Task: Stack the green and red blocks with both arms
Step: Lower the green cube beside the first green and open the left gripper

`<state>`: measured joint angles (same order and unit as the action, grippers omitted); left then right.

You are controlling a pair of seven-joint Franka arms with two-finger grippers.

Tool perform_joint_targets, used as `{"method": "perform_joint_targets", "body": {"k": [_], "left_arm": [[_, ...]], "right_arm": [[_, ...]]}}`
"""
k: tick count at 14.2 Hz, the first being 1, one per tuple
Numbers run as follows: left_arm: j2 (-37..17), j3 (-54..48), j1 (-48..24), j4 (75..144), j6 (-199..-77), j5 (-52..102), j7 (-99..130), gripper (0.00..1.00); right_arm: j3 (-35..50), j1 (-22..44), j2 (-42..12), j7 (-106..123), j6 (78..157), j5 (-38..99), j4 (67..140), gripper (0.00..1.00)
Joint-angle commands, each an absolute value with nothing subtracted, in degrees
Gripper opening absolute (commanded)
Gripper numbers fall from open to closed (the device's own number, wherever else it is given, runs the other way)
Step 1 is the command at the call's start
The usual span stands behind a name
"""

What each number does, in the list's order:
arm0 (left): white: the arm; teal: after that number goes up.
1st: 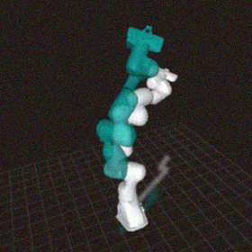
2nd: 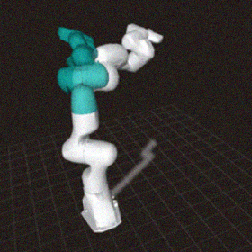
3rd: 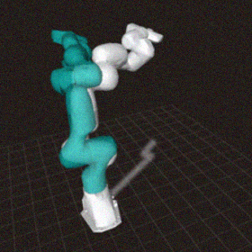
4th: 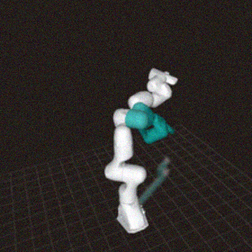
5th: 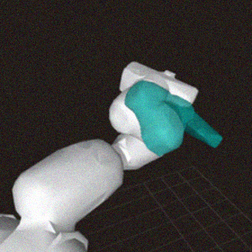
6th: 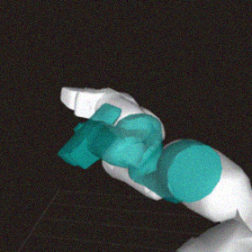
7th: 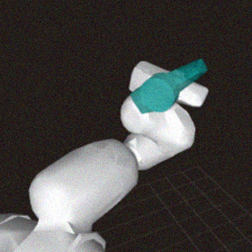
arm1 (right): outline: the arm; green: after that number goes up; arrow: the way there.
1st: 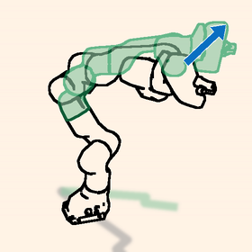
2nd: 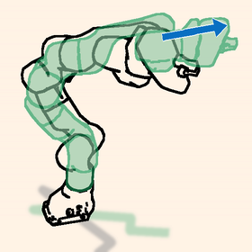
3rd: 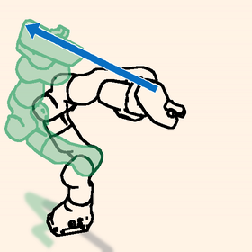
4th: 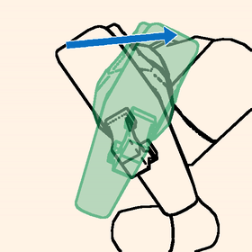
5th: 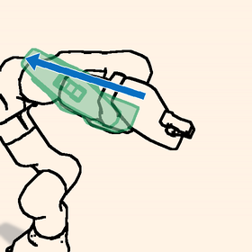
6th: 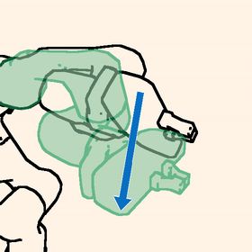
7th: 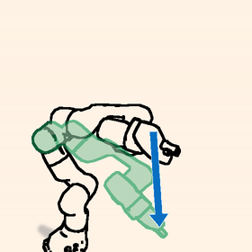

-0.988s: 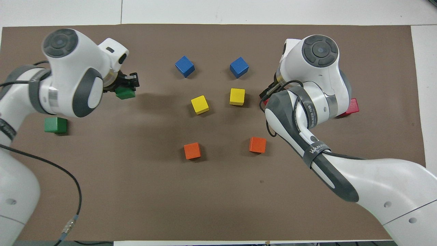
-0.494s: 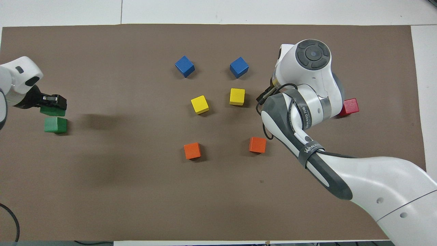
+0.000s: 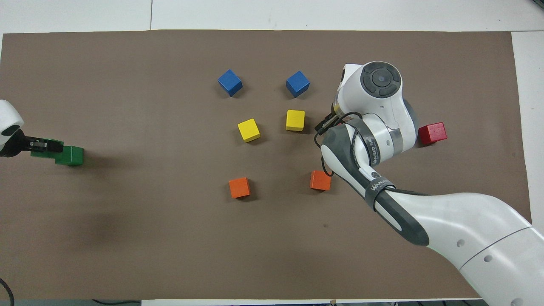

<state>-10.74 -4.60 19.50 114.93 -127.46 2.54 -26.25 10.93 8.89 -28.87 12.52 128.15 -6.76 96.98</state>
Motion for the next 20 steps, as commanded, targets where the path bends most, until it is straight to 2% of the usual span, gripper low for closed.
{"method": "perform_joint_targets", "body": {"k": [1,2,6,7,8,10,12,15,16,17,20], "left_arm": [[-7.6,-5.3,20.5,118.4,-129.6,4.4,-28.0,0.00],[-7.6,-5.3,20.4,119.1,-130.6,4.4,-28.0,0.00],[-6.7,-5.3,20.2,122.7,-135.7,4.4,-28.0,0.00],[-6.6,-5.3,20.2,122.9,-135.8,4.4,-28.0,0.00],[-6.6,-5.3,20.3,122.9,-135.8,4.4,-27.9,0.00],[-6.7,-5.3,20.2,122.9,-135.8,4.4,-27.9,0.00],[-6.7,-5.2,19.9,123.2,-136.5,4.4,-27.9,0.00],[-7.1,-5.2,19.5,123.3,-137.5,4.4,-28.2,0.00],[-7.1,-5.2,19.5,123.3,-137.6,4.4,-28.3,0.78],[-7.1,-5.2,19.5,123.1,-137.5,4.4,-28.3,1.00],[-7.2,-5.2,19.5,123.1,-137.3,4.4,-28.2,1.00]], "right_arm": [[11.3,8.6,-28.7,11.5,131.0,-5.9,99.2,1.00],[11.3,8.6,-28.7,11.3,131.2,-5.9,99.6,0.97],[11.3,8.7,-28.2,11.3,131.3,-6.0,100.8,0.51],[11.3,8.7,-28.1,11.3,131.0,-6.1,100.8,0.30],[11.3,8.6,-28.0,11.3,130.3,-6.1,100.5,0.00],[10.9,7.1,-25.7,10.1,127.9,-6.0,99.4,0.00],[10.5,2.8,-21.7,3.7,119.6,-6.1,97.3,0.00],[10.5,-5.2,-15.8,-1.1,116.7,-5.9,100.4,0.00],[10.6,-8.2,-15.1,-1.2,116.5,-5.9,101.4,0.00],[10.6,-9.9,-14.4,-1.0,116.1,-5.9,102.4,0.00],[10.7,-13.6,-12.9,4.3,116.3,-5.8,105.4,0.00]]}}
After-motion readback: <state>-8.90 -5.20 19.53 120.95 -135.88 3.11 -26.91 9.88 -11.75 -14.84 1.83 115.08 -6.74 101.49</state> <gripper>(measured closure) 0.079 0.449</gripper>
